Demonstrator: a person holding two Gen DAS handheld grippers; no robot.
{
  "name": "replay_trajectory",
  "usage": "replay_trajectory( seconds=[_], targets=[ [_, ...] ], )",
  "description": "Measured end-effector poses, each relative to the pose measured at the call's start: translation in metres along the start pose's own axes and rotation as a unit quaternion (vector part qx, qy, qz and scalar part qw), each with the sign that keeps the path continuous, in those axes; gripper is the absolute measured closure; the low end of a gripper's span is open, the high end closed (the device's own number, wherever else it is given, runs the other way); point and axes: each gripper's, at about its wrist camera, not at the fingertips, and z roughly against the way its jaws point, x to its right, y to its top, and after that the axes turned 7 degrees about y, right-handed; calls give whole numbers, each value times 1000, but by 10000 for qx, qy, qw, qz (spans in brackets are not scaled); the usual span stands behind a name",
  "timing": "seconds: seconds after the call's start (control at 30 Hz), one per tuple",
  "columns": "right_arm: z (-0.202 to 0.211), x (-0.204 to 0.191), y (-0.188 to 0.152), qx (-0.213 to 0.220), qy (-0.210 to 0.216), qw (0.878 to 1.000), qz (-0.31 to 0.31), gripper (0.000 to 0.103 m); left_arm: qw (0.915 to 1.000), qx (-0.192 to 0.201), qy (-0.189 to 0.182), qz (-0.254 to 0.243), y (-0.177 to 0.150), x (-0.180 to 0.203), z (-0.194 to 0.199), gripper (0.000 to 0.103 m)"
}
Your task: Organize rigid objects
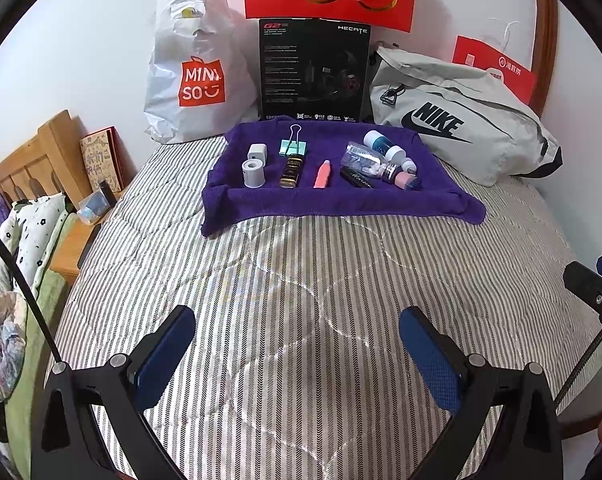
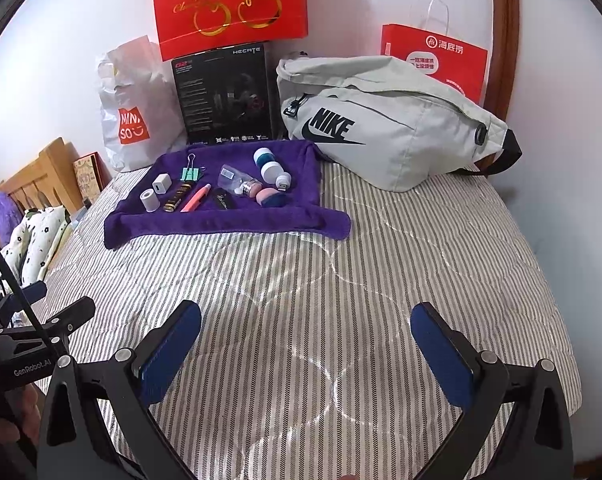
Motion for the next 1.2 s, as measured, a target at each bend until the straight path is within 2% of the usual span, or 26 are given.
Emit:
replay_trajectory(
  seconds=[1.2],
  targets=[
    [1,-1,-1,8,-5,10000,-27,0,10000,-3,-2,-27,0,-2,2,0]
  ],
)
